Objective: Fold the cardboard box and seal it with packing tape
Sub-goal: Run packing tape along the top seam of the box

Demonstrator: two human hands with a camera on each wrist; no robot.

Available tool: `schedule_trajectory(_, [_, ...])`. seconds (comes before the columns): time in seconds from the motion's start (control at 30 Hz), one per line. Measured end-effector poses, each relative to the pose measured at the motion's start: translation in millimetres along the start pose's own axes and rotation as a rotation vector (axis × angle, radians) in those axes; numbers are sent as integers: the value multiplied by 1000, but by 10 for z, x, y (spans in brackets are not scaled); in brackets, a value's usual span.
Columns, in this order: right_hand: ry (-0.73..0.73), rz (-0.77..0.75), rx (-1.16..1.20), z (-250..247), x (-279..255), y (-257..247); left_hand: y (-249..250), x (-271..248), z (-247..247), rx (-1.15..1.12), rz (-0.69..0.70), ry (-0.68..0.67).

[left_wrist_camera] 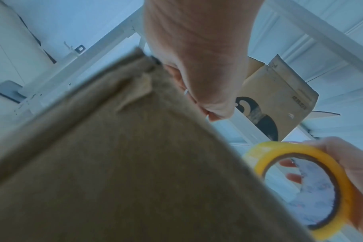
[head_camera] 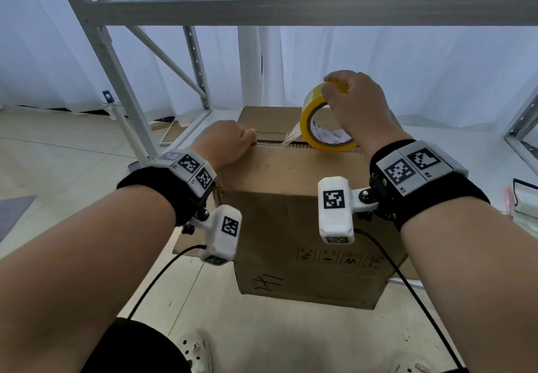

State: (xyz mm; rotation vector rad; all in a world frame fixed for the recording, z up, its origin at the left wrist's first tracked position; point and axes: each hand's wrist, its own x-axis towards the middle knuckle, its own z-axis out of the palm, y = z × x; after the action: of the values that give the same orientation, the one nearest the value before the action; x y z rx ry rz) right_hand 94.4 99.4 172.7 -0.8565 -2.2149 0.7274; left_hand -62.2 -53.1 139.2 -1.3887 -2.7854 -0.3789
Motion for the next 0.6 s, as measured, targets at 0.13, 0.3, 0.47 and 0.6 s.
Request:
schedule_trajectory(0.13, [16, -5, -26, 32, -3, -12, 230, -39, 62, -44, 42, -11])
schedule_trajectory(0.3, [5, -2, -25, 25, -6, 5, 496, -43, 127, -88, 94, -69])
schedule_trajectory(0.47, [86, 113, 149, -63, 21, 105, 434, -68, 179, -52, 127, -118])
schedule_trajectory(0.6, [46, 304, 350, -8, 27, 193, 485, -22, 216, 81, 106, -222])
